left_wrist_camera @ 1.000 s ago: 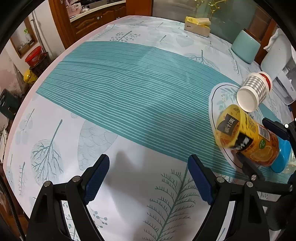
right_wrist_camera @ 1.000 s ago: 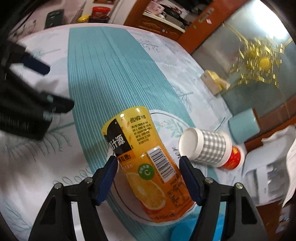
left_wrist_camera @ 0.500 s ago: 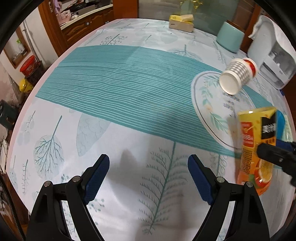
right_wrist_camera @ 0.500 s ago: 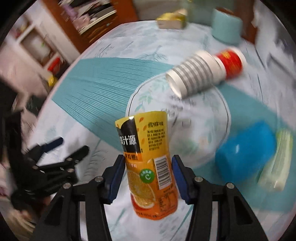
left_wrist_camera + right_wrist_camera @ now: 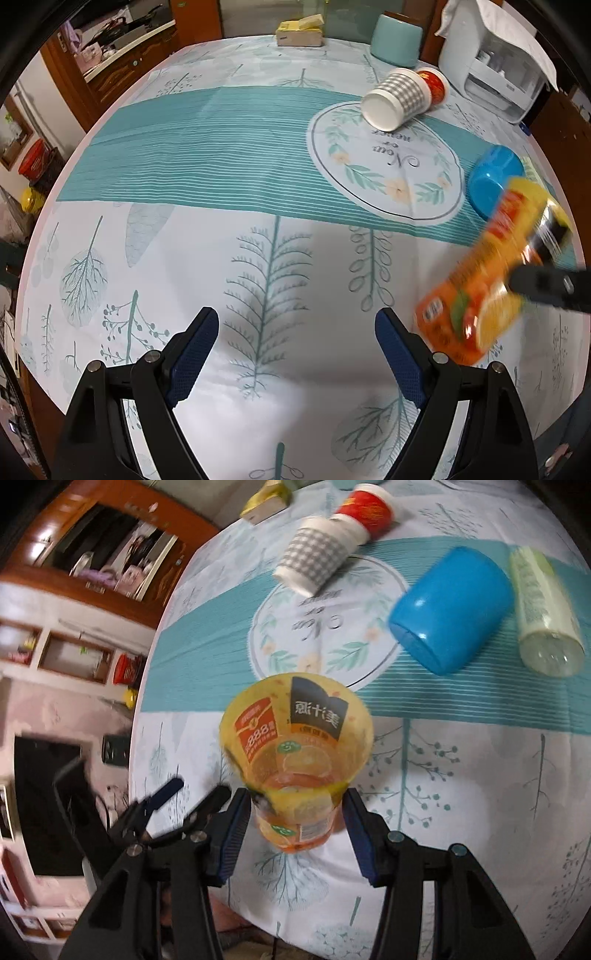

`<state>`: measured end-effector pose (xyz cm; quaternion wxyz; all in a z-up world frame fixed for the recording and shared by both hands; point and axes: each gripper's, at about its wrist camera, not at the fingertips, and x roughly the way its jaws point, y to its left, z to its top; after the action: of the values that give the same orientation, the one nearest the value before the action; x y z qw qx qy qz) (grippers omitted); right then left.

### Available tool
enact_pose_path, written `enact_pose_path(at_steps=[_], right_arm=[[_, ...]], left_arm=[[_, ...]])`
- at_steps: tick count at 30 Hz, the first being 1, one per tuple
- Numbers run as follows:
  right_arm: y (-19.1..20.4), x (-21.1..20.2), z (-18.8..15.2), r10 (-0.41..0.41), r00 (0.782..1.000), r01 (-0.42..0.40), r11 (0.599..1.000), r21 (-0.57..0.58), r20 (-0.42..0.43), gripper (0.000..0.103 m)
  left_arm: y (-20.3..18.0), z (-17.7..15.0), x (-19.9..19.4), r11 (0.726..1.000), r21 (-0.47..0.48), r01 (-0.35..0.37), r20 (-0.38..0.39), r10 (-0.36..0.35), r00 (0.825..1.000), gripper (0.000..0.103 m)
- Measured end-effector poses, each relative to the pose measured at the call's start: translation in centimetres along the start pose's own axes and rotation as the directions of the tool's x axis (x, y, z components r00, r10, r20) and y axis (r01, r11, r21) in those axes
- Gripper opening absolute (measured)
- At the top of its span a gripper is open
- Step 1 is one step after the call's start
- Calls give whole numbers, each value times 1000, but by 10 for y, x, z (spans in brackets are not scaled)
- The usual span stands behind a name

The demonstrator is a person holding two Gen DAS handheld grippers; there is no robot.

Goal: Flip cup upright
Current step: 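Lower the orange cup onto the table with the right gripper and release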

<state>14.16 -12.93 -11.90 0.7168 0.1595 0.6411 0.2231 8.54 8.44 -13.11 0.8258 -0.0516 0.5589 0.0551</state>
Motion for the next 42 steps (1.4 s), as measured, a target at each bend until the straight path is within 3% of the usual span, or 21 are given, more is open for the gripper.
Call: enact_pose_path(at_steps=[4,7,13,21,37,39,41,42], right_arm=[[-17,7,11,25,998,-28,998,62,58,52],[-22,16,17,-33,997,27,997,77,74,52],[-22,29,18,11,997,-18,996,91,79,52],[-24,21,4,107,994,-109,987,122,19,48],[-21,26,-18,90,992,-84,994,68,-84,47],[-15,24,-19,47,996,-44,999,31,-78,52],[-13,20,-21,17,998,-17,1000,6,-56,73],[-12,17,-22,8,999,-8,1000,-9,-34,75]], left_arm=[[-6,-1,-5,1000,20,-7,5,7,1000,85],[-10,-3,-8,999,35,-17,11,16,1000,85],[-12,-4,-10,999,38,-21,12,20,1000,85],[-14,-4,-11,999,50,-21,13,21,1000,85],[-24,-15,-20,995,102,22,-11,-21,1000,85],[-26,-15,-22,994,106,34,-14,-32,999,85],[-28,-14,-23,993,108,47,-17,-45,999,85],[-30,-14,-24,992,110,57,-20,-55,998,85]])
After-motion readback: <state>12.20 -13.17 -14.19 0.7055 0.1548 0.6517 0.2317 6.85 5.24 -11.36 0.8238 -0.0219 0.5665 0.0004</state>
